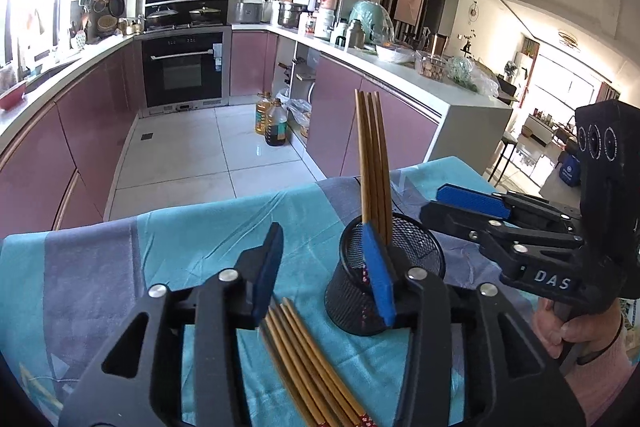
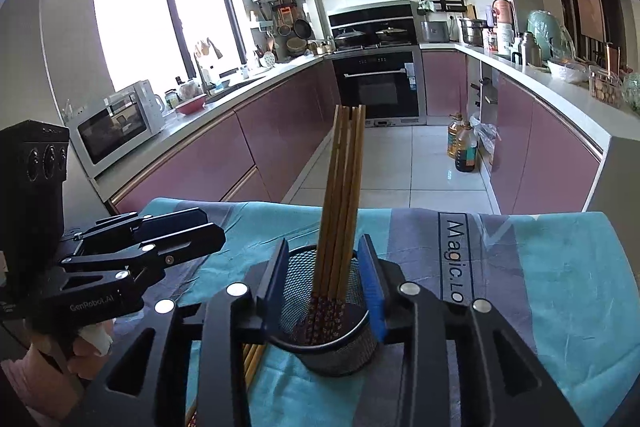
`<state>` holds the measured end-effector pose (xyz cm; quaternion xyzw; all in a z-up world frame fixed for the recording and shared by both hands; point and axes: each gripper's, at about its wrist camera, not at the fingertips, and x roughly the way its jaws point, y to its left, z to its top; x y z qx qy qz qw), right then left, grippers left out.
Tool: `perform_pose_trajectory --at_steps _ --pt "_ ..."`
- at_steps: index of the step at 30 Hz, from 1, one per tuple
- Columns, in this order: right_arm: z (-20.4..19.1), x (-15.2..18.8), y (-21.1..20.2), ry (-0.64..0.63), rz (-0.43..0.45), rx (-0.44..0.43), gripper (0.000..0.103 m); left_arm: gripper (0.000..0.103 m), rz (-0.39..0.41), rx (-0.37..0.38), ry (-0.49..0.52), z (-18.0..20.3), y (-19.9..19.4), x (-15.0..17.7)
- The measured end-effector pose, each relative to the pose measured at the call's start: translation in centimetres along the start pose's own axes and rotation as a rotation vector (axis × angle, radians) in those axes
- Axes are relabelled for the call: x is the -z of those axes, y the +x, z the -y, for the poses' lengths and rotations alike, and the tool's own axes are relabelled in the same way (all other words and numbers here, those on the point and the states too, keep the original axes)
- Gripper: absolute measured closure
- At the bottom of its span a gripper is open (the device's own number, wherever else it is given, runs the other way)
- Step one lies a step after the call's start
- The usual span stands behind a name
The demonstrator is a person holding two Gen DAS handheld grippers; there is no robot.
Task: Organize utensils
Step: 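Withdraw both open grippers from the cup back toward the chopstick pile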
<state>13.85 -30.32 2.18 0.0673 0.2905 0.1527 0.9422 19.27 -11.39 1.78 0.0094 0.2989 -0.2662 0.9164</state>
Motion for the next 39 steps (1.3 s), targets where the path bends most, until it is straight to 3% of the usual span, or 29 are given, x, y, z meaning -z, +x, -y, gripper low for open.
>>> perform_pose_trajectory --at_steps 6,11,14,20,26,36,39 --pt "-3.2 3.1 -2.9 -0.090 0.028 -0.093 0.045 0.035 0.034 -0.071 -0.021 -2.0 -2.9 3.3" --pt "-5.0 6.6 -1.2 -0.115 -0.073 -0.099 0.041 0.019 -0.018 -0.151 -0.017 -3.2 -3.2 6.7" --pt "-5.0 8.4 0.8 -0.083 -0.143 -0.097 0.040 0.016 -0.065 -0.205 0.005 -3.3 -2.8 8.8" --pt "-5.3 10.2 3.4 -0.052 -0.222 -0.047 0.035 0.016 -0.153 -0.242 0.010 -3.8 -1.9 11.9" --pt "-5.7 10.6 4.2 -0.053 -0.239 -0.010 0.028 0.019 -0.203 -0.243 0.013 -3.5 -0.7 12.7" --pt "-5.5 10.6 5.3 -0.048 -0.261 0.037 0.028 0.022 -0.258 -0.237 0.033 -3.0 1.2 12.7" --pt "-5.5 10.6 5.4 -0.055 -0.265 0.040 0.032 0.024 -0.267 -0.233 0.033 -2.9 1.6 12.6"
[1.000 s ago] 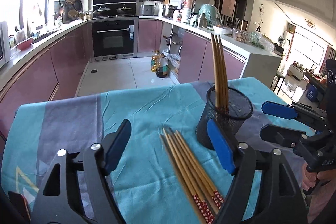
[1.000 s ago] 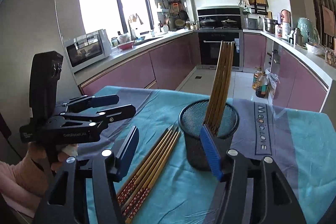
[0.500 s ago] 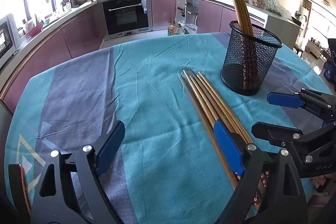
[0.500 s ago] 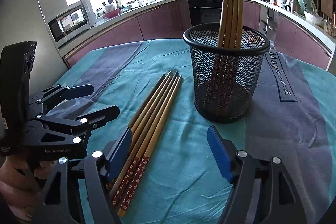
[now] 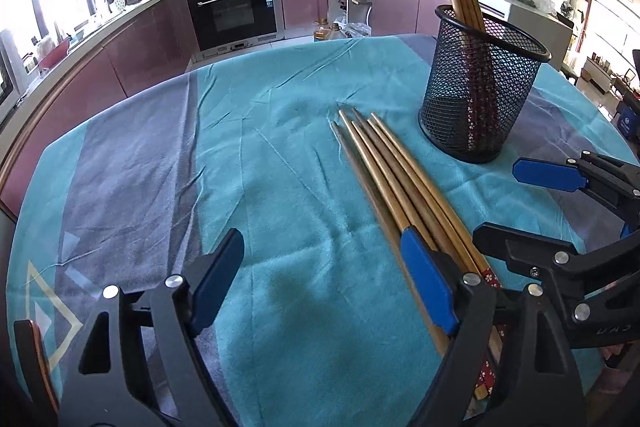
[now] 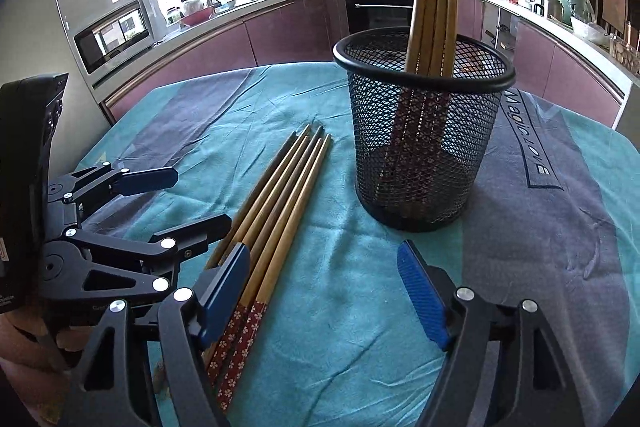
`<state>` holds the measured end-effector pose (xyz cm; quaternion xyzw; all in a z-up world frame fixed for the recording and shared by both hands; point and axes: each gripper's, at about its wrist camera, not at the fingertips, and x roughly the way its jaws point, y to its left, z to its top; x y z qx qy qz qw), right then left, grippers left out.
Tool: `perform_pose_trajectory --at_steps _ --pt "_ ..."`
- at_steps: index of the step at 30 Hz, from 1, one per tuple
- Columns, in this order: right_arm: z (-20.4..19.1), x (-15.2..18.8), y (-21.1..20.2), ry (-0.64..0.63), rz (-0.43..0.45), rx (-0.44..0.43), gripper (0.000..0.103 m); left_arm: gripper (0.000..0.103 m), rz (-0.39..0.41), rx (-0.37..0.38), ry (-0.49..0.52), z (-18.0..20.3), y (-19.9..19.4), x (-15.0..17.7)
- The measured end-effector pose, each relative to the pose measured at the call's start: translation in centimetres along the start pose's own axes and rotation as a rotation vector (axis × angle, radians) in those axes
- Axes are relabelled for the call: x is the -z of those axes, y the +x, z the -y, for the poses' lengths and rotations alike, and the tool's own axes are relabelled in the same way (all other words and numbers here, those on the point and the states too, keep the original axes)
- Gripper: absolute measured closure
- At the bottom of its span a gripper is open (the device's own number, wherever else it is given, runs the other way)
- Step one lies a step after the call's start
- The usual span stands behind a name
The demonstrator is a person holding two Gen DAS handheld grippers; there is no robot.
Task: Organize utensils
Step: 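Withdraw both open grippers from the cup back toward the chopstick pile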
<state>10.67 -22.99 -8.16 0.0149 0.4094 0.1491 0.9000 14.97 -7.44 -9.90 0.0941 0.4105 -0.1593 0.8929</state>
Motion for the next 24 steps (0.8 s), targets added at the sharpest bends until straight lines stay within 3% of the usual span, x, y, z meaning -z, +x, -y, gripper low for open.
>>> perform_pose_trajectory --at_steps 12,24 --pt "-0.6 -0.1 0.5 -0.015 -0.018 -0.008 0.048 0.025 -0.007 0.012 -0.005 0.0 0.5 -0.3" --pt "-0.5 -0.1 1.0 -0.020 -0.046 -0.002 0.056 0.031 -0.021 0.042 -0.012 0.1 1.2 -0.5"
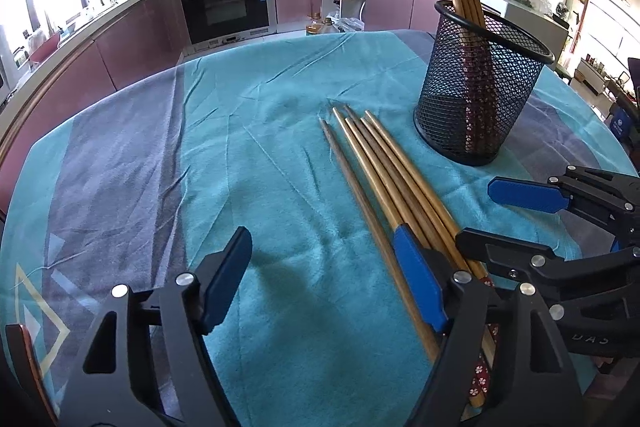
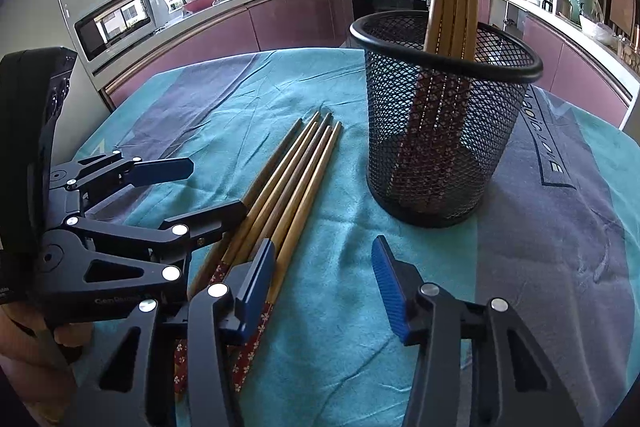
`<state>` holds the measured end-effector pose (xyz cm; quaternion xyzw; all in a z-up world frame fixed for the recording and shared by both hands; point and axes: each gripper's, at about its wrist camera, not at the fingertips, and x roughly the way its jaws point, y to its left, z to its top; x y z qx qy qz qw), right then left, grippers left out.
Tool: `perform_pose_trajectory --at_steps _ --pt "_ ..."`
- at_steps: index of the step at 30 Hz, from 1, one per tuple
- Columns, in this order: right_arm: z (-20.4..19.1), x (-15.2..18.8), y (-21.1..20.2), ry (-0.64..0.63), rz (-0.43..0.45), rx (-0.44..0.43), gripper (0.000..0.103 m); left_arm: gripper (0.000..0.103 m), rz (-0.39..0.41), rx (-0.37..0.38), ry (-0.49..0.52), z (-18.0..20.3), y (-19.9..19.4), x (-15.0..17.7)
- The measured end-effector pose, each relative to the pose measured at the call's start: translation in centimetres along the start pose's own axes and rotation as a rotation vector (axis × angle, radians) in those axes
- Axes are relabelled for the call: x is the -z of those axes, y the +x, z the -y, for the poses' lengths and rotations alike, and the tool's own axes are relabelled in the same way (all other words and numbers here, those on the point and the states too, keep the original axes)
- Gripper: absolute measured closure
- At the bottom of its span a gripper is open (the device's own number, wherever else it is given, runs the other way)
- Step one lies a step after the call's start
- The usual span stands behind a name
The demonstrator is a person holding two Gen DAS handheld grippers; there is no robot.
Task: Organize utensils
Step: 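Withdraw both open grippers from the cup back toward the chopstick pile, then close the left gripper on a chopstick while the right gripper grasps another chopstick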
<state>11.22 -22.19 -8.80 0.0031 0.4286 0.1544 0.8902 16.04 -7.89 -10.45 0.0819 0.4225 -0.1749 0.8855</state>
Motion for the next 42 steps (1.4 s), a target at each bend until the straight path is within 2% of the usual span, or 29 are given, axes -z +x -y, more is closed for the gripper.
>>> perform_pose_trajectory --at_steps 3,6,9,19,22,26,32,42 --pt "0.1 0.0 0.0 -0.005 -0.007 0.006 0.063 0.036 -0.002 0.018 -0.003 0.0 0.0 0.0" --pt "0.1 0.0 0.1 -0.012 -0.018 0.029 0.071 0.049 -0.006 0.048 -0.007 0.0 -0.1 0.0" --pt "0.3 -0.2 0.1 -0.009 -0.026 0.029 0.073 0.059 -0.018 0.084 -0.010 0.1 0.0 -0.1" --pt "0.3 -1.6 1.3 -0.015 -0.028 0.039 0.076 0.065 -0.043 0.085 -0.022 0.2 1.7 -2.0" --pt "0.4 -1.8 1.5 -0.005 -0.027 0.036 0.082 0.074 -0.041 0.087 -0.028 0.3 2.1 -2.3" --pt "0.9 -1.7 1.5 0.030 -0.023 0.009 0.095 0.091 -0.036 0.107 -0.049 0.2 2.1 -2.3" --pt "1.8 -1.5 0.9 0.086 -0.004 -0.031 0.097 0.094 -0.014 0.102 -0.087 0.1 1.8 -2.0" --pt "1.4 -1.4 -1.4 0.060 0.060 -0.121 0.097 0.095 0.025 0.139 -0.082 0.1 -0.5 -1.4"
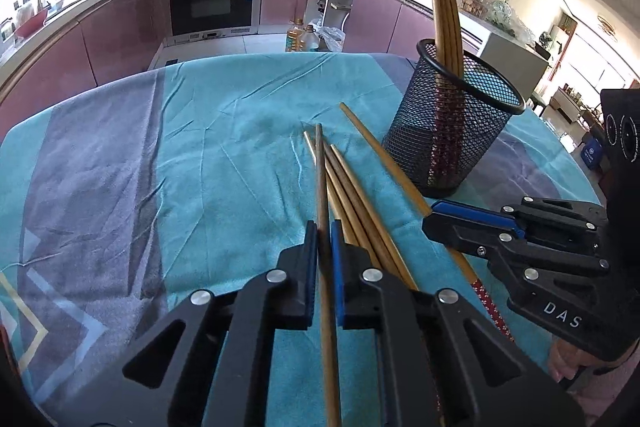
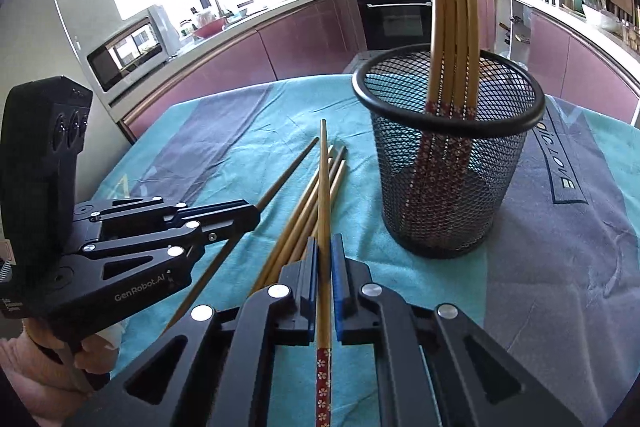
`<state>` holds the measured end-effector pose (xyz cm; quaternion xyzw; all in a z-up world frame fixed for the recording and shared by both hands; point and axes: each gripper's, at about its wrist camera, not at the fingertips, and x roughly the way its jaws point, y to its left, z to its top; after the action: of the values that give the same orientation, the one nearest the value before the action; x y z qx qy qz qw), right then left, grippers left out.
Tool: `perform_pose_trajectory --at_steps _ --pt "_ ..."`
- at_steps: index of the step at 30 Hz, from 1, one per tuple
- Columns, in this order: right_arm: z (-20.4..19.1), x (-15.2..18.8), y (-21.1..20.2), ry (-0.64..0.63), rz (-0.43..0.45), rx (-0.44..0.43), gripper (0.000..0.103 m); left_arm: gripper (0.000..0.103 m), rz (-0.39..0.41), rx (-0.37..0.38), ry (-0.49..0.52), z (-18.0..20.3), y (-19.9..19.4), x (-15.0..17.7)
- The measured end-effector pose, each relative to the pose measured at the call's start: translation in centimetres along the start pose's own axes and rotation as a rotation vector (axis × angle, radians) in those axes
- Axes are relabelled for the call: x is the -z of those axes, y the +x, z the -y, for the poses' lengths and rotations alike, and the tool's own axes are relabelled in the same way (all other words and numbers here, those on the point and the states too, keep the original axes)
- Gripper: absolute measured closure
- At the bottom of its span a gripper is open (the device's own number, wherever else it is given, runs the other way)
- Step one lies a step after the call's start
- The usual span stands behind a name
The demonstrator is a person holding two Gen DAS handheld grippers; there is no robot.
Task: Organize utensils
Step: 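Close the left gripper on a chopstick while the right gripper grasps another chopstick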
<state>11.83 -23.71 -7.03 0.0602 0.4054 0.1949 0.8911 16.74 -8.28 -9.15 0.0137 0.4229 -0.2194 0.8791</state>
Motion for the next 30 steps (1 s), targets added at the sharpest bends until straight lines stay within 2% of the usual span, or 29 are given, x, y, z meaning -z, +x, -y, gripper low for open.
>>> perform_pose_trajectory --at_steps 7,20,24,30 --pt "-0.6 0.4 -0.1 -0.019 -0.025 -0.024 0.097 0.095 -0.026 0.026 0.022 0.3 -0.2 1.0" --pt "-0.5 0.7 2.0 -0.041 -0.101 -0.002 0.097 0.094 -0.081 0.034 0.045 0.3 1.4 1.3" --pt "-0.4 0.8 1.9 -0.046 -0.099 -0.003 0.097 0.094 -0.085 0.034 0.043 0.2 1.5 1.2" --pt "-0.7 0.5 0.2 -0.060 -0.036 -0.021 0.098 0.096 -0.059 0.053 0.035 0.2 0.4 0.8"
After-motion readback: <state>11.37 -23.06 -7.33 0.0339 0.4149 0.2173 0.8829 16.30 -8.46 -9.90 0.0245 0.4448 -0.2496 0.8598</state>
